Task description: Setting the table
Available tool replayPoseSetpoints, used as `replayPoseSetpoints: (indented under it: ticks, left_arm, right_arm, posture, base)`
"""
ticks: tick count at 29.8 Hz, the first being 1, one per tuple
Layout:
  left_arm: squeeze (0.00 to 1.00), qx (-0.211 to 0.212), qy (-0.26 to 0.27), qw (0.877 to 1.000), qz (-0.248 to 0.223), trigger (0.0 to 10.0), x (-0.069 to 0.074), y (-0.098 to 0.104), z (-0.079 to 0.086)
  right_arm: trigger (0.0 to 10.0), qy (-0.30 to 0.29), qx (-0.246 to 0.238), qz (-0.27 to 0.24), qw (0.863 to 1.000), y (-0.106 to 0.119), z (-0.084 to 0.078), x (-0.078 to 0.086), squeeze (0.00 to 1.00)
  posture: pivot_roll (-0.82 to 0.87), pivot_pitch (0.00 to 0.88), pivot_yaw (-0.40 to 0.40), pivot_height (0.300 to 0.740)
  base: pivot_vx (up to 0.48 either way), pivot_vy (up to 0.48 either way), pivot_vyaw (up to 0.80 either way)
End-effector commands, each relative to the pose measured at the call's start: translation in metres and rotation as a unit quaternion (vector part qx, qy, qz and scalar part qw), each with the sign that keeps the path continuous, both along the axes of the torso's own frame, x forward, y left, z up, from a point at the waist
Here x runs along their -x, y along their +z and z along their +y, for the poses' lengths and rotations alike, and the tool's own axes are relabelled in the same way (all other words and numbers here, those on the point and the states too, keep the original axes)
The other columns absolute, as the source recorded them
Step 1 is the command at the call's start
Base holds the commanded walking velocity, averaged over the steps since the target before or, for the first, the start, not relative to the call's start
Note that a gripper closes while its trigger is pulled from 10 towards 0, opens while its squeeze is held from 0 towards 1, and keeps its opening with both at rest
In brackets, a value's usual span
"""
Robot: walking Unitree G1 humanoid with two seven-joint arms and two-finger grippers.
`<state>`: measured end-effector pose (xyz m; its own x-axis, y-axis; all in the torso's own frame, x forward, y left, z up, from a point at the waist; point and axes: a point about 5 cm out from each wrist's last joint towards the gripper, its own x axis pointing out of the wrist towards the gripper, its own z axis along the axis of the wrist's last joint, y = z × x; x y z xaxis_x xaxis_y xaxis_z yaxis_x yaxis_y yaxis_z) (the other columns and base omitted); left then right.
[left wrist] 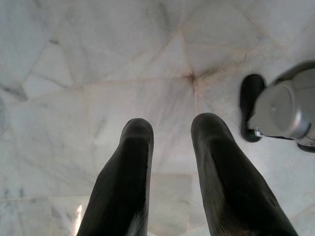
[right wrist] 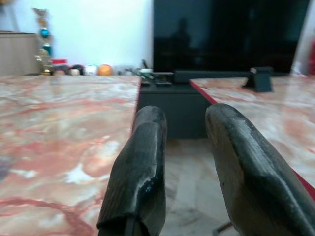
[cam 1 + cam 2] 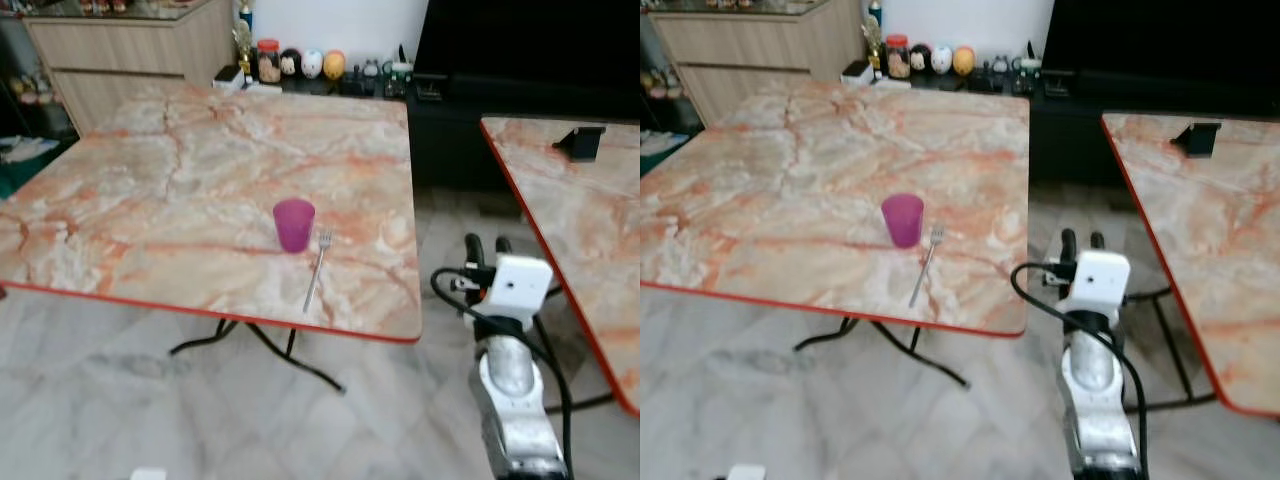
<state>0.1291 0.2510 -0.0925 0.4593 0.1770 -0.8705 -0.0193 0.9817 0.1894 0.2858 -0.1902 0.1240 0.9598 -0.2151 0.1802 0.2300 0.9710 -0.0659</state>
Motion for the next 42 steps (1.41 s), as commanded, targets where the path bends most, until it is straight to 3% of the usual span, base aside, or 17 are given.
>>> replayPoseSetpoints:
  ticks: [1, 20, 42]
  left_arm:
    - [0.00, 0.000, 0.003, 1.000, 0.002, 10.0, 0.0018, -0.0002, 0.0016]
    - [0.00, 0.004, 0.007, 1.000, 0.001, 10.0, 0.0012, -0.0004, 0.0001]
    - [0.00, 0.004, 0.004, 1.000, 0.001, 10.0, 0.0011, -0.0002, 0.0007]
  right_arm:
    - [10.0, 0.004, -0.004, -0.005, 1.000, 0.0033, 0.0020, -0.0020, 0.00]
    - [10.0, 0.014, -0.005, -0.001, 1.000, 0.0038, 0.0037, -0.0065, 0.00]
    - [10.0, 0.019, -0.010, 0.004, 1.000, 0.0010, 0.0061, -0.0054, 0.00]
  posture:
    - [0.06, 0.000, -0.011, 0.715]
    - [0.06, 0.000, -0.022, 0.715]
    - [0.06, 0.000, -0.017, 0.715]
  base:
    - [0.000, 0.315, 0.00]
    - [0.000, -0.026, 0.00]
    - [0.000, 0.480, 0.00]
